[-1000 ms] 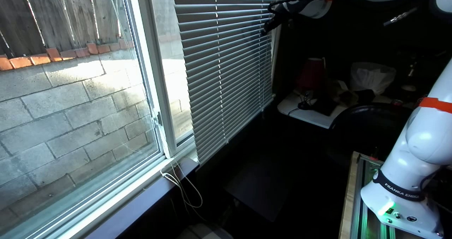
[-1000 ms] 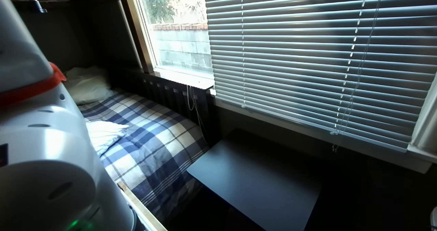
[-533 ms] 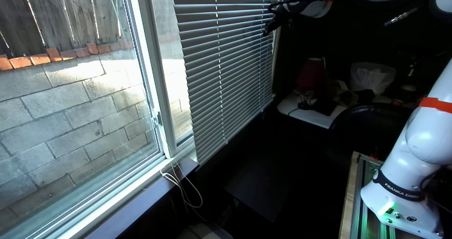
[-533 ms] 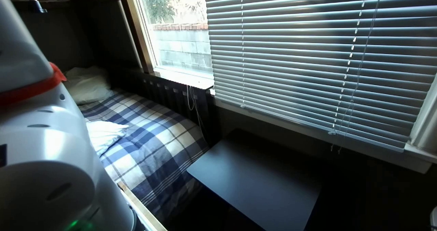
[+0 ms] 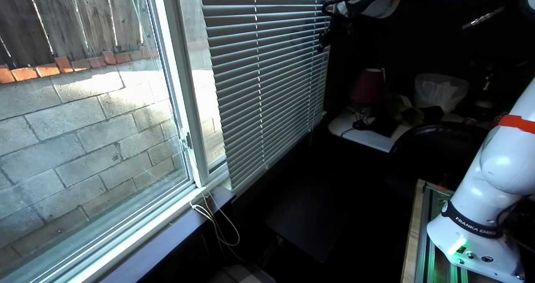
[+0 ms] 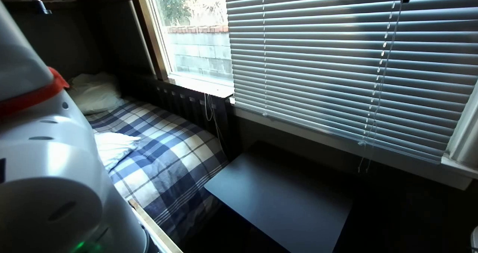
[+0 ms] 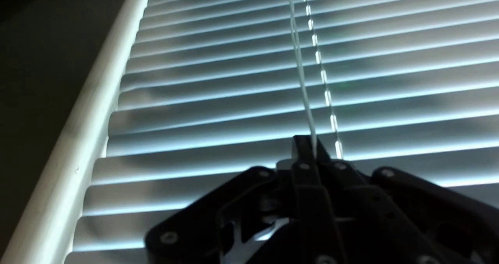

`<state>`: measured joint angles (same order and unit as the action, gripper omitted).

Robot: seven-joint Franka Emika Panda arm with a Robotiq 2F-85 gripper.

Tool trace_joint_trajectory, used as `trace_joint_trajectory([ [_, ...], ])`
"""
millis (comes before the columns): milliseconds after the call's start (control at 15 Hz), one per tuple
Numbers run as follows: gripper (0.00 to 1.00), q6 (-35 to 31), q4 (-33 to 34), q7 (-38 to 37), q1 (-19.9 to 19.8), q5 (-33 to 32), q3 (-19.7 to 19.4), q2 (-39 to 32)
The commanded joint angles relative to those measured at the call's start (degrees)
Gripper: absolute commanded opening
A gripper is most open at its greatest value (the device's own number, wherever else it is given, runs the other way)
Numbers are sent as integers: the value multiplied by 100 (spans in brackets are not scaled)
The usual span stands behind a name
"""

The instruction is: Pull down the white rope to the far right of the window

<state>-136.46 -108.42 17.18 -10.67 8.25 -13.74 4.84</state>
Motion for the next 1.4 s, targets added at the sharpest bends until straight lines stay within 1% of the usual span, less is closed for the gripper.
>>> trace_joint_trajectory([
  [0, 0, 239, -748, -93, -92, -47, -56, 205],
  [267, 0, 115, -1188, -62, -174, -29, -132, 144],
  [333, 0, 87, -1230, -18, -170, 60, -148, 125],
  [400, 0, -78, -1238, 48, -152, 167, -152, 110],
  [867, 0, -800, -1028, 400, 63, 851, -63, 230],
  [1333, 0, -1147, -865, 647, 225, 1174, -54, 260],
])
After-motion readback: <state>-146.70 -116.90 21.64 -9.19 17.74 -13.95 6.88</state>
